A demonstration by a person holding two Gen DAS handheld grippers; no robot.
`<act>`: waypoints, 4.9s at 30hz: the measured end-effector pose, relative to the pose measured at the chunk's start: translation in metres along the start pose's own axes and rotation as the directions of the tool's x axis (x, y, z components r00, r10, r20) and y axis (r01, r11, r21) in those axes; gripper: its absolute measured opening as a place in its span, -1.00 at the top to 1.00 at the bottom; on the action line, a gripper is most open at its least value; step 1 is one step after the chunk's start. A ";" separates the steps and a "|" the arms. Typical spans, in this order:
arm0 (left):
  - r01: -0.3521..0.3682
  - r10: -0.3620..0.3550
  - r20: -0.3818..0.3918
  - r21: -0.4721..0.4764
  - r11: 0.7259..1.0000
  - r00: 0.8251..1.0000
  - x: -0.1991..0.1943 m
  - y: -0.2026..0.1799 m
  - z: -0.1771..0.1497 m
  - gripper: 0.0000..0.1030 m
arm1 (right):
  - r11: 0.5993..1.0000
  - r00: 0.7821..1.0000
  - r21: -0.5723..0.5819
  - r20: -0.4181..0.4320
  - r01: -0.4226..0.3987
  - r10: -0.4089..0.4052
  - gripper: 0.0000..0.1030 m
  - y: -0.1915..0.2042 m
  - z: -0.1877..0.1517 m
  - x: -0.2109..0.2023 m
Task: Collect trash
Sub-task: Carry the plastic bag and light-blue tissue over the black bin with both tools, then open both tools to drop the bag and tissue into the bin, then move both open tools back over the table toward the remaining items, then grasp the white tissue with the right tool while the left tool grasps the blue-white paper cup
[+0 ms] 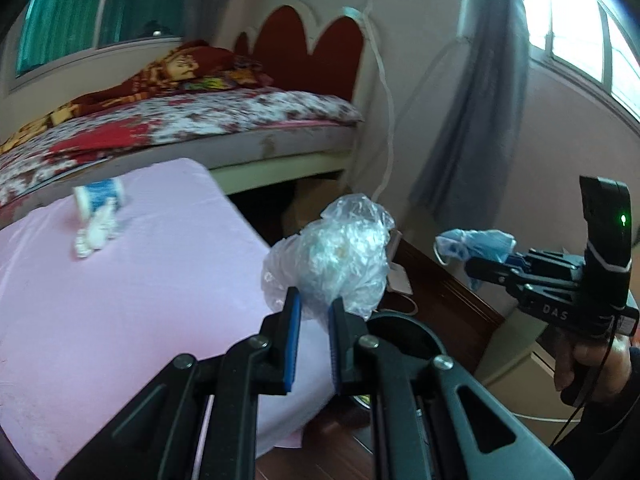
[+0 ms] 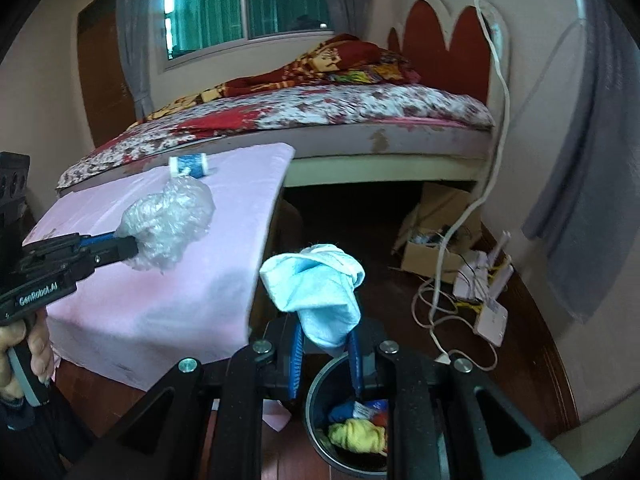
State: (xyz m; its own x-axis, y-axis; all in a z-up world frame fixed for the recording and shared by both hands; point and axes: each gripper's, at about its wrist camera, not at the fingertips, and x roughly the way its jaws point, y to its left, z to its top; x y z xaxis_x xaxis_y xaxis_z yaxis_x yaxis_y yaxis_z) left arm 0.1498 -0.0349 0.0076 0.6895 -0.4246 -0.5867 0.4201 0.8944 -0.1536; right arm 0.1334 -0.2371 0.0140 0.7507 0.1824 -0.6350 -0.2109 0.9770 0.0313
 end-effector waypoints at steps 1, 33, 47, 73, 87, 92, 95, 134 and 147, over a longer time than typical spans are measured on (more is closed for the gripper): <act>0.007 -0.007 -0.009 0.016 1.000 1.000 0.004 -0.011 -0.002 0.73 | 1.000 1.000 0.006 -0.003 0.007 -0.007 0.60 -0.005 -0.003 -0.002; 0.067 -0.051 -0.276 0.049 0.997 0.960 0.107 -0.128 -0.064 0.74 | 0.989 0.966 0.113 -0.252 0.091 -0.060 0.60 -0.115 -0.112 0.027; 0.034 -0.023 -0.403 0.021 0.999 0.915 0.164 -0.118 -0.092 0.73 | 0.998 0.919 0.051 -0.395 0.026 -0.004 0.60 -0.110 -0.138 0.112; 0.017 -0.016 -0.265 0.002 1.000 0.964 0.099 -0.121 -0.069 -0.75 | 0.940 0.934 0.208 -0.292 0.270 -0.203 -1.00 -0.152 -0.098 0.037; -0.107 0.110 -0.098 0.038 0.994 0.989 0.042 -0.077 -0.017 -0.88 | 0.964 0.962 0.142 -0.190 0.225 -0.197 -1.00 -0.085 -0.068 0.013; -0.177 0.178 -0.055 0.019 0.984 0.983 0.021 -0.037 -0.010 -0.92 | 0.982 0.979 0.088 -0.135 0.165 -0.152 -1.00 -0.044 -0.039 0.021; -0.239 0.239 -0.029 -0.001 0.971 0.971 0.004 0.000 -0.008 -0.93 | 0.991 0.988 0.062 -0.104 0.117 -0.110 -1.00 -0.014 -0.020 0.032; -0.466 0.455 -0.105 -0.237 0.852 0.885 0.024 0.333 0.010 -0.74 | 0.961 0.959 -0.150 -0.199 -0.233 0.202 0.27 0.302 0.168 0.347; -0.315 0.307 -0.075 -0.148 0.937 0.949 0.112 0.303 0.068 -0.42 | 0.989 0.979 -0.038 -0.155 -0.143 0.136 0.38 0.209 0.183 0.343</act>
State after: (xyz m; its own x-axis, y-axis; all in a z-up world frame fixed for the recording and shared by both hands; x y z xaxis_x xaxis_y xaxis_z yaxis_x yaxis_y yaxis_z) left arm 0.3942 0.1796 -0.0506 0.7391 -0.1174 -0.6632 0.0889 0.9931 -0.0767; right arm 0.4611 0.0496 -0.0556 0.6089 0.2940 -0.7367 -0.3395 0.9360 0.0928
